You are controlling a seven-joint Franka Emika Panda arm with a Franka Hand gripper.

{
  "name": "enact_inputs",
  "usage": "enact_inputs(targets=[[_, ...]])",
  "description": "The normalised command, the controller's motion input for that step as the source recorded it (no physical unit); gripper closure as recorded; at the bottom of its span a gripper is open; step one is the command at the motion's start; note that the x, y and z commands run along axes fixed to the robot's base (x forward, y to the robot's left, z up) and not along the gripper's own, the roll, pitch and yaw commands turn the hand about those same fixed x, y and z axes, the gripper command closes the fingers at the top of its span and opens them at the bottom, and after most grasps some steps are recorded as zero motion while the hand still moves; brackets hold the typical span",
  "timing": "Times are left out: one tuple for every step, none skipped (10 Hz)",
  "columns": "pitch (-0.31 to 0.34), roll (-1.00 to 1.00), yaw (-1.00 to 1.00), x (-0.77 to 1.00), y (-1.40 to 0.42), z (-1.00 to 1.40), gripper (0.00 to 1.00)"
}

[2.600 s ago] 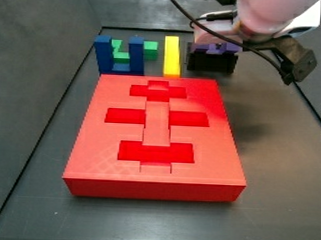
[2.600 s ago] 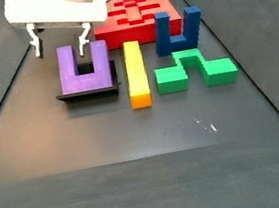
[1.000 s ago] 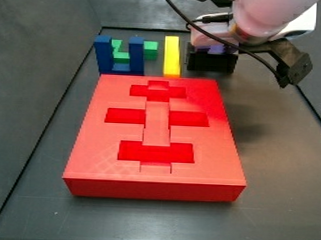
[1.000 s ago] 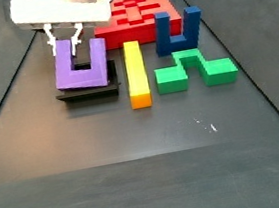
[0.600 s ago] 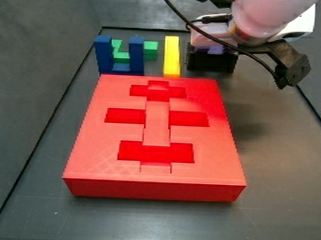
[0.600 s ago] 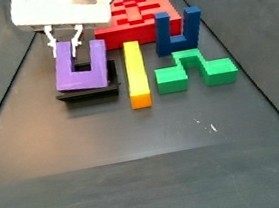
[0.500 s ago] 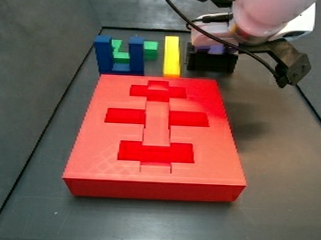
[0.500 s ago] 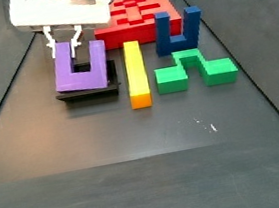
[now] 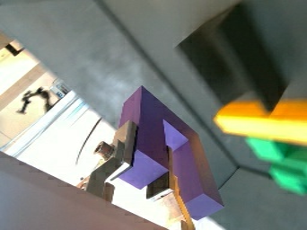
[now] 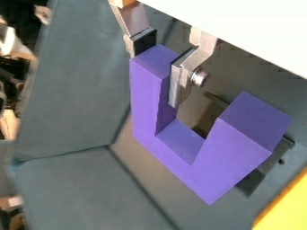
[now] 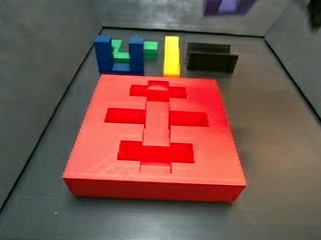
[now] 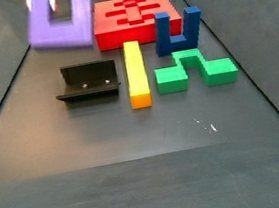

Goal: Pick up the purple object. Move up. Place the purple object on the fixture. Regrasp the purple object. Move to above the board. Insert the purple object.
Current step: Move to above the board.

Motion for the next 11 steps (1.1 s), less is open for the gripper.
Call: enact_inputs(targets=[[0.033, -0.02, 0.02, -0.02, 0.01, 1.40, 1.00], [0.031, -0.02, 0.02, -0.02, 0.01, 1.40, 1.00], [0.040, -0.01, 0.02, 0.00, 0.00, 0.81, 1.00], [0.053, -0.01, 0.02, 0.02, -0.01, 0.44, 1.00], [0.064, 0.00, 0.02, 0.03, -0.01, 0.24, 1.00], [0.238, -1.00, -0.14, -1.28, -1.40, 0.29, 1.00], [0.240, -1.00, -0.14, -1.29, -1.40, 0.27, 1.00], [0.204, -1.00, -0.11, -1.40, -1.36, 0.29, 1.00], [0.206, -1.00, -0.10, -1.40, -1.35, 0.27, 1.00], [0.212, -1.00, -0.08, -1.40, -1.36, 0.29, 1.00], [0.216, -1.00, -0.07, -1.00, -0.96, 0.20, 1.00]])
